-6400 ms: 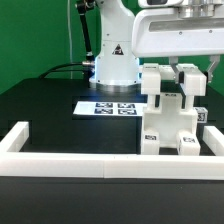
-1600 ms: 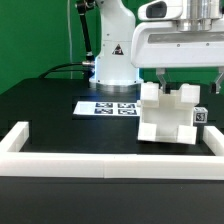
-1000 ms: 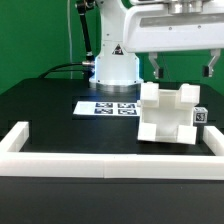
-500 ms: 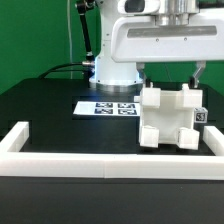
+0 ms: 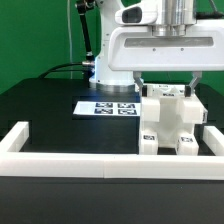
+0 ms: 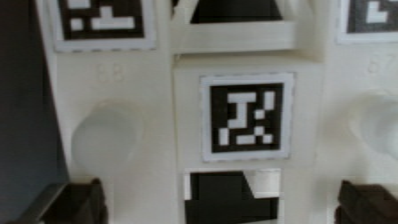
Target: Assemble chair
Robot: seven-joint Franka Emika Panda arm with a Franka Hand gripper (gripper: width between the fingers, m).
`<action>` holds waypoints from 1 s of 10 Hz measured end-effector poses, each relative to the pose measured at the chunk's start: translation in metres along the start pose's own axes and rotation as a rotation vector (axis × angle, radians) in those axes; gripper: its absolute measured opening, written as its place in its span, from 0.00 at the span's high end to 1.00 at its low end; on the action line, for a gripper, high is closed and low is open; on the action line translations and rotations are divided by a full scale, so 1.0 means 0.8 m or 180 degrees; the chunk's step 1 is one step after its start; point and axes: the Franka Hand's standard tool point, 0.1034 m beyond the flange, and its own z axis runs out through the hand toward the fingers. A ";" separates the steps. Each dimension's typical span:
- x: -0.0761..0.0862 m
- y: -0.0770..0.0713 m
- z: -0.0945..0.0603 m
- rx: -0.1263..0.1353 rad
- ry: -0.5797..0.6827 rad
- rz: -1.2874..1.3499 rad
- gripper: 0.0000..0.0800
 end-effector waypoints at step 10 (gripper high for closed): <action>0.017 -0.024 -0.051 0.0112 0.0103 0.0102 0.19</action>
Offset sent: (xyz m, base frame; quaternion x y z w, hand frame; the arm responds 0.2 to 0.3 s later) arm 0.0244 0.0019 0.0000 0.0007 0.0014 -0.0197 0.9998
